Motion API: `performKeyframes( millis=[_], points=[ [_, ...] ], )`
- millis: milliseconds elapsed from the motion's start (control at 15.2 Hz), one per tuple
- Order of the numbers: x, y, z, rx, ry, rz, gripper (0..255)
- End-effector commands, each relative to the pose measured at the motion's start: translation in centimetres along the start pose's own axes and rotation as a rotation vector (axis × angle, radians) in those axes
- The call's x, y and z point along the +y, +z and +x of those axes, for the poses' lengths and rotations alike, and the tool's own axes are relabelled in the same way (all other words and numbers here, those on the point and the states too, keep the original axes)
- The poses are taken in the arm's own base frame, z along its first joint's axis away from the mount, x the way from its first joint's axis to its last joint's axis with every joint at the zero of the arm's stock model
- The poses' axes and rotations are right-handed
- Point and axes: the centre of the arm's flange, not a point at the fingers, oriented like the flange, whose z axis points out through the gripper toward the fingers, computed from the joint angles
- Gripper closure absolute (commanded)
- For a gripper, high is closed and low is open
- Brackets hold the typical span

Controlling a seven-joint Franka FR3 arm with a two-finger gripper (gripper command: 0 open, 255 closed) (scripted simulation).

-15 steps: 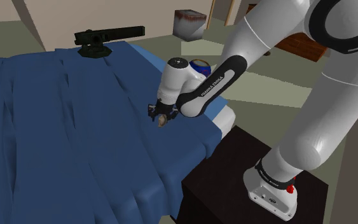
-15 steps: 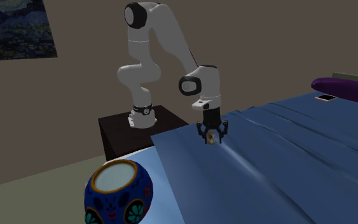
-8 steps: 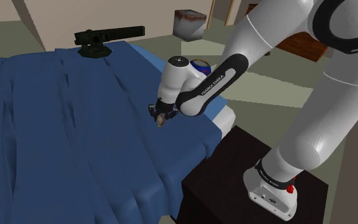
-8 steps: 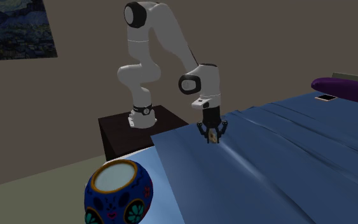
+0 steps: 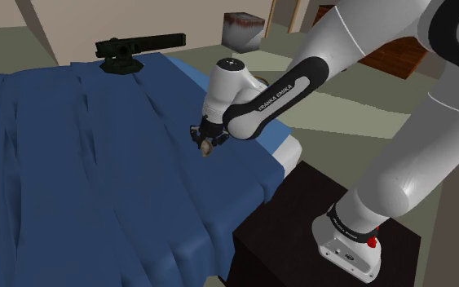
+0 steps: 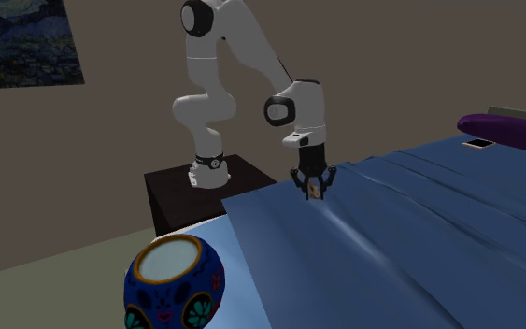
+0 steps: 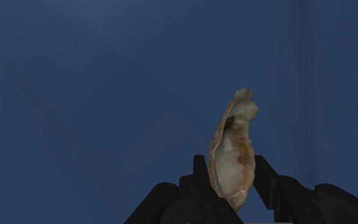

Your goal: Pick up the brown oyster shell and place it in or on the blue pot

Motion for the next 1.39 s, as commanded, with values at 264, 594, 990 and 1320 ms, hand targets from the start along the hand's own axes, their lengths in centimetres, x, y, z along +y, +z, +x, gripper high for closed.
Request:
performKeyframes(
  millis=[264, 594, 990, 1320],
  points=[
    [-0.5, -3.3, 0.5, -0.001, 0.000, 0.000, 255],
    [-0.9, -5.8, 0.9, -0.001, 0.000, 0.000, 255],
    [-1.3, -8.9, 1.4, -0.001, 0.000, 0.000, 255],
    [-1.6, -11.5, 1.8, -0.001, 0.000, 0.000, 255]
  ],
)
